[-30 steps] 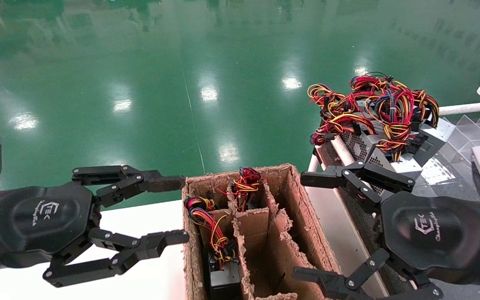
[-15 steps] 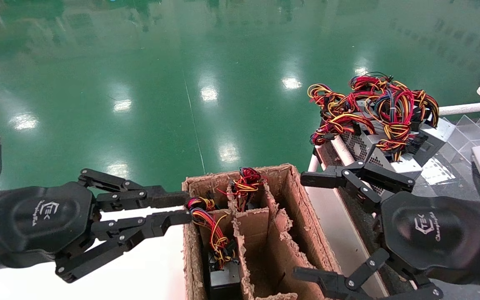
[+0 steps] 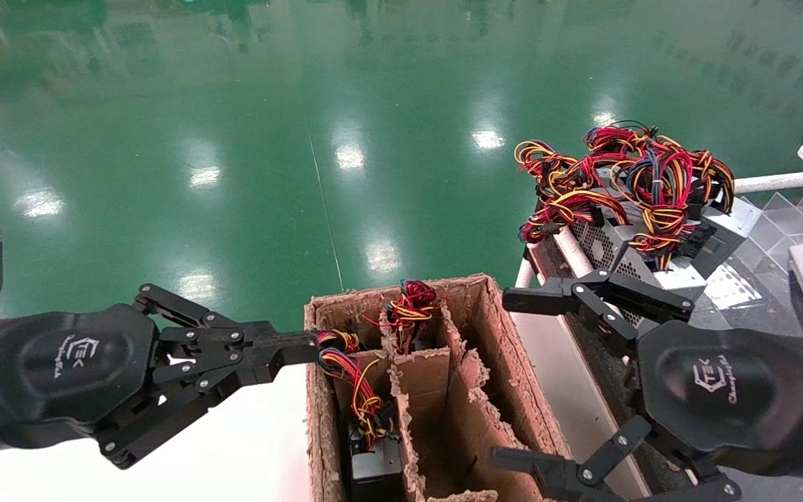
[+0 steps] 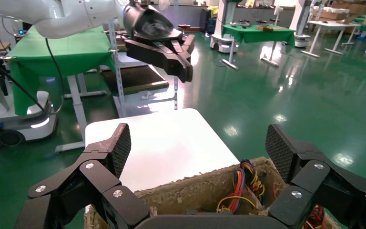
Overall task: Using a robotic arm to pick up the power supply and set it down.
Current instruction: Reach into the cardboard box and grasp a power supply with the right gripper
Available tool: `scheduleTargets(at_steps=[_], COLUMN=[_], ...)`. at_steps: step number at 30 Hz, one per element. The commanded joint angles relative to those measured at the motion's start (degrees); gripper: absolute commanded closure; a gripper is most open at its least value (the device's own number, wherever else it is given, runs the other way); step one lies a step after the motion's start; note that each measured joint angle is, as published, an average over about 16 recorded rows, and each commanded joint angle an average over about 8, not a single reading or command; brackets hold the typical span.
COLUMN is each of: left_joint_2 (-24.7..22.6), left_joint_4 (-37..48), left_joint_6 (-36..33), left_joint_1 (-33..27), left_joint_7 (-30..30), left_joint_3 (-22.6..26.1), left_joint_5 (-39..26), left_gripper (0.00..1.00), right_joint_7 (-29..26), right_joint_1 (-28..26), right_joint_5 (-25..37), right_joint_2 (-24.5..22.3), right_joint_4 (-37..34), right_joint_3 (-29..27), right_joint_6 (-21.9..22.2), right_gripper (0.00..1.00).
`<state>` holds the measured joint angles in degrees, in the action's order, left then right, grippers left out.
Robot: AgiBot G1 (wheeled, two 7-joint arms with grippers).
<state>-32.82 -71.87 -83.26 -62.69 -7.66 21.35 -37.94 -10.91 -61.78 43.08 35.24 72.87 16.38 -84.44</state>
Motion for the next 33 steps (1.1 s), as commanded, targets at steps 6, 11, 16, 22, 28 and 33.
scheduleTargets(at_steps=[6, 11, 16, 22, 28, 33], left_joint_2=[0.0, 0.0, 0.0, 0.0, 0.0, 0.0], left_joint_4=[0.0, 0.0, 0.0, 0.01, 0.01, 0.01], left_joint_6=[0.0, 0.0, 0.0, 0.0, 0.0, 0.0], left_joint_1=[0.0, 0.0, 0.0, 0.0, 0.0, -0.01], left_joint_7=[0.0, 0.0, 0.0, 0.0, 0.0, 0.01], left_joint_3=[0.0, 0.0, 0.01, 0.01, 0.01, 0.01], left_joint_5=[0.0, 0.0, 0.0, 0.0, 0.0, 0.01], left_gripper=[0.0, 0.0, 0.0, 0.0, 0.0, 0.0], right_joint_7=[-0.89, -2.1, -3.08, -3.15, -0.42, 3.31], right_joint_1=[-0.44, -2.1, -5.39, -9.25, -12.52, -14.53], right_joint_5=[2.61, 6.67, 13.31, 21.22, 26.23, 27.58], right_joint_2=[0.65, 2.43, 6.1, 12.14, 18.16, 22.39], right_joint_4=[-0.93, -2.72, -6.21, -12.85, -20.84, -27.42], right_joint_3=[0.85, 2.58, 5.59, 9.83, 12.82, 13.69], right_joint_6=[2.85, 6.13, 10.38, 14.48, 16.49, 17.31], right_gripper=[0.0, 0.0, 0.0, 0.0, 0.38, 0.97])
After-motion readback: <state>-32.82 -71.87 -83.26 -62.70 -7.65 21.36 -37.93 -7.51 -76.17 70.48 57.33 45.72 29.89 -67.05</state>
